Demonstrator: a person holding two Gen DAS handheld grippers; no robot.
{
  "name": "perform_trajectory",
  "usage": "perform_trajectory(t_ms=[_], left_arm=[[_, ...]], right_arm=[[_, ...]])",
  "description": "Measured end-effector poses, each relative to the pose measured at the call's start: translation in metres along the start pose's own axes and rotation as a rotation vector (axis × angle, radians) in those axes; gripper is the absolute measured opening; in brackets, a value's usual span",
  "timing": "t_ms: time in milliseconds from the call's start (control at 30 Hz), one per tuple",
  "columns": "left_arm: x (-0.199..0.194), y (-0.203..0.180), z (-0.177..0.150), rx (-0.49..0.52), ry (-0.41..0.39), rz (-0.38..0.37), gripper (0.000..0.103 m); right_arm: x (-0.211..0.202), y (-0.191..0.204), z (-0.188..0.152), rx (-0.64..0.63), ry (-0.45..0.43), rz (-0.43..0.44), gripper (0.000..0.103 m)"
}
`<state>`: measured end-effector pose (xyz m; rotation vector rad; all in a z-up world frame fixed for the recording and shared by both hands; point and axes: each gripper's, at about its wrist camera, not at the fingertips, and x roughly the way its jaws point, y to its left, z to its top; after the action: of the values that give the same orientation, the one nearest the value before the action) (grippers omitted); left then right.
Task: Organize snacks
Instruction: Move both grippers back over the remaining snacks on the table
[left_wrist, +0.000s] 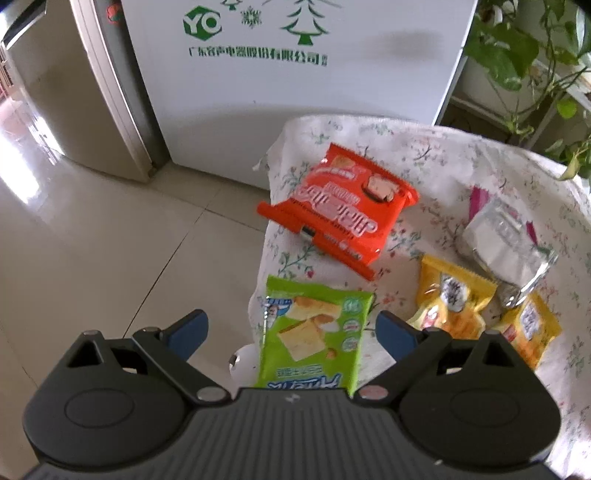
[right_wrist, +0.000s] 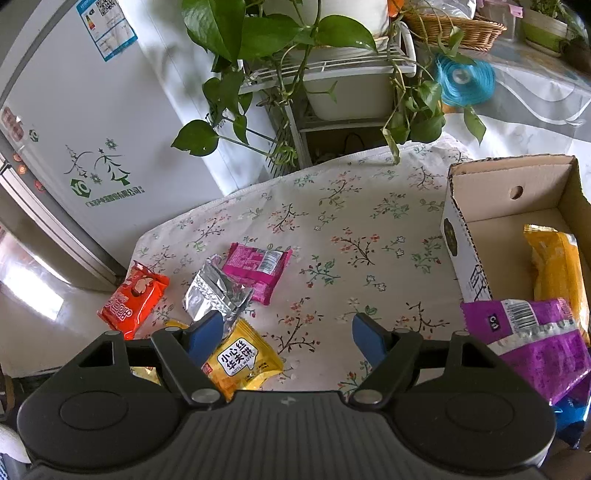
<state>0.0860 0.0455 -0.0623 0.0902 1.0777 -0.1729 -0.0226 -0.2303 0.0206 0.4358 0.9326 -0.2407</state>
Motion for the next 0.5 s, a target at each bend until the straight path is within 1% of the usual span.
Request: perform_trajectory(t_ms=[133,333,500], left_arm=[[0.006,-0.001,0.000,0.021,0.005,-0.032,0.097],[0.015,-0.010,-0.002,0.070,0.021,-0.026,0.097],[0.019,-0.014,-0.004,0.081,0.013,-0.020,0.096]], right_arm=[[0.006,0.005,-0.001,-0.009,0.008,-0.001,0.082],[0.011,0.010,-0.002,-0.026,0.011,0.005,0.082],[0.014,0.017,-0.003,-0.045,0.008,0.029,0.082]])
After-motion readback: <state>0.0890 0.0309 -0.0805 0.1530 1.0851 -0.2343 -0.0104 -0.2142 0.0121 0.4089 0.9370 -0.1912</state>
